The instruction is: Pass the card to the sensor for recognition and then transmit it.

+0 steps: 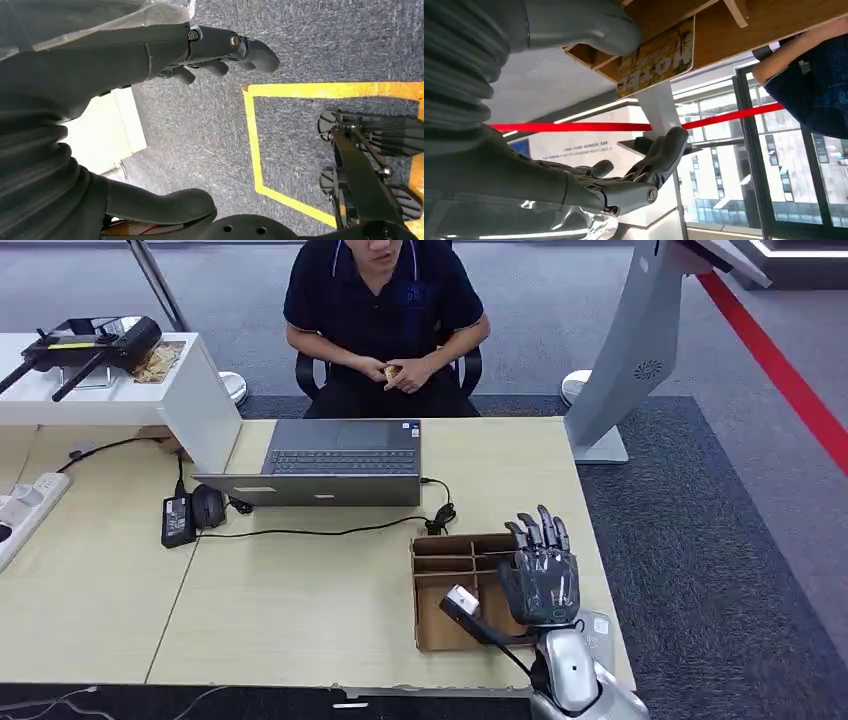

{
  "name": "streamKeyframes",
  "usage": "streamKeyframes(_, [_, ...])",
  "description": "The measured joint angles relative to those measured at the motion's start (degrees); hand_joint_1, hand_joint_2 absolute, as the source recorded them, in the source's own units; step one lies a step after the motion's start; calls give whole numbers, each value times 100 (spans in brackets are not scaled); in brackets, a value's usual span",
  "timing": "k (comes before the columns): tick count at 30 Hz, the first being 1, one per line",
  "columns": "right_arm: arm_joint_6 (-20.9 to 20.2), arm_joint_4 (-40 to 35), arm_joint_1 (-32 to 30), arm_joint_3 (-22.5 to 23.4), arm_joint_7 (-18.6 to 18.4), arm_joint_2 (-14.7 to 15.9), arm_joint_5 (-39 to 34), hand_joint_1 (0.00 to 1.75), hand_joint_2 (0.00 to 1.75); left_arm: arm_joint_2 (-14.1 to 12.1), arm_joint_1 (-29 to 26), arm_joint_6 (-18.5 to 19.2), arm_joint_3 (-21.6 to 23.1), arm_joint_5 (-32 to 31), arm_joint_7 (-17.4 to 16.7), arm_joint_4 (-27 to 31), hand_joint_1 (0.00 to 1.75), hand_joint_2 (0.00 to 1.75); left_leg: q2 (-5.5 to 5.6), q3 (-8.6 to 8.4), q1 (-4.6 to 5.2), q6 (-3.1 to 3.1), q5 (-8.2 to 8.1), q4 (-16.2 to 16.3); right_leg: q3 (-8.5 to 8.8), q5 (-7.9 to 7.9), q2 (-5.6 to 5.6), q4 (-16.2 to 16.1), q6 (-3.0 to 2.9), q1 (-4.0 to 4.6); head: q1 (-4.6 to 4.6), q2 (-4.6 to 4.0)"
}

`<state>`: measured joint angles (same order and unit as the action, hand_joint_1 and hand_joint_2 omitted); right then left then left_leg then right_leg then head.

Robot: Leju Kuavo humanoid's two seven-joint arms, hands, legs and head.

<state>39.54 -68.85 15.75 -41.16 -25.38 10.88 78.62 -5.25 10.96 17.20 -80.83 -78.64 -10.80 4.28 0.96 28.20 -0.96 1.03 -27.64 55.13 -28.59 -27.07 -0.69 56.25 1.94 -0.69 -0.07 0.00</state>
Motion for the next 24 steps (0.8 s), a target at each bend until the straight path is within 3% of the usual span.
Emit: streamKeyframes(24, [-61,0,-2,0,-7,0,2,61,175,0,1,0,-79,-4,0,-2,0,175,0,0,0,0,0,0,0,0,0,0,0,0,0,0])
